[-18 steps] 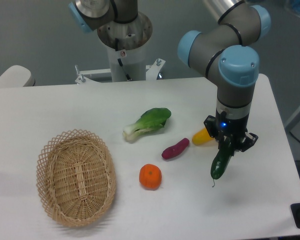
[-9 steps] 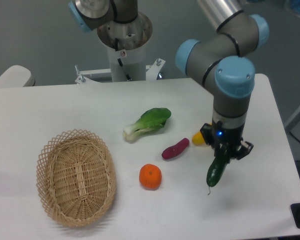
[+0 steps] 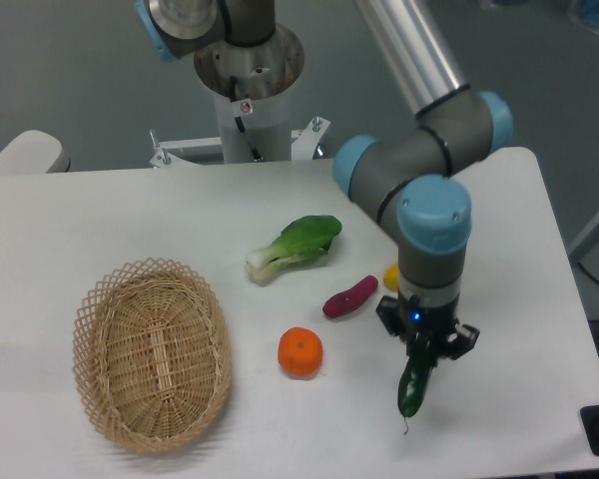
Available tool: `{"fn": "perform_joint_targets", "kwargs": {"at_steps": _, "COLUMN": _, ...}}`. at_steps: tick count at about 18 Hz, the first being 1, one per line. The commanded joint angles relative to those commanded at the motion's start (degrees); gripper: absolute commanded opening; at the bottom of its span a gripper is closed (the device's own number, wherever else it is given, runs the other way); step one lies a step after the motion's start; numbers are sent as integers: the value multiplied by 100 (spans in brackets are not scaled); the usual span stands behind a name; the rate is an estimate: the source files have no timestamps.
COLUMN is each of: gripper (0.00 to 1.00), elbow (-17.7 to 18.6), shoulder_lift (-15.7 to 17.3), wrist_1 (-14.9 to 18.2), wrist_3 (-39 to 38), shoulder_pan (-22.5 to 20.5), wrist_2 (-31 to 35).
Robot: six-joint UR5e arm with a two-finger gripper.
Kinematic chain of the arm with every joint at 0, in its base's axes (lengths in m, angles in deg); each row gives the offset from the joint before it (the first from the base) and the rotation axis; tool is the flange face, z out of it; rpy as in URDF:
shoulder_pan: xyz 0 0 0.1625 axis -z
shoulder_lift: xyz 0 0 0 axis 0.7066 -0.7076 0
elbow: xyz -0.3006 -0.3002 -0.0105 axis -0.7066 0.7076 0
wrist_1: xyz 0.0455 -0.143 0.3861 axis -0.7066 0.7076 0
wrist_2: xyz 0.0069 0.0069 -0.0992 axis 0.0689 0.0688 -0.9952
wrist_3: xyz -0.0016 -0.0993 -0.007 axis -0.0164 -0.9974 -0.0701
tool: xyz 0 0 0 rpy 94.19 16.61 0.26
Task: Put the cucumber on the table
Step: 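Lower the held cucumber toward the table surface, then open the gripper to release the cucumber and lift away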
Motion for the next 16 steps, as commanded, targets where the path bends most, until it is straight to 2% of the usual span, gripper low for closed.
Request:
{"fn": "perform_joint_targets", "kwargs": {"at_steps": 3, "gripper": 21, "elbow": 0, "shoulder_lift": -203, "wrist_1": -27, "wrist_3": 53, "shoulder_pan": 114, "wrist_2": 0}}
{"fn": "perform_joint_targets", "kwargs": {"at_steps": 7, "gripper": 21, "elbow": 149, "shoulder_lift": -290, "wrist_1": -18, "wrist_3": 193, "shoulder_pan": 141, "wrist_2": -9}}
{"fn": "perform_joint_targets", "kwargs": {"at_steps": 13, "gripper": 28, "elbow": 202, "shoulder_lift": -282, "wrist_1": -9, "wrist_3": 308, "shoulder_pan": 167, "wrist_2": -9}}
{"fn": "perform_joint_targets", "kwargs": {"at_steps": 14, "gripper": 36, "elbow": 193, "shoulder_lift": -273, "wrist_1": -9, "wrist_3": 299, "shoulder_pan": 167, "wrist_2": -9}}
{"fn": "perform_joint_targets", "kwargs": {"at_steps": 16, "gripper": 69, "elbow": 150, "shoulder_lift": -238, "wrist_1": 0, "wrist_3": 308, "shoulder_pan": 167, "wrist_2": -9}}
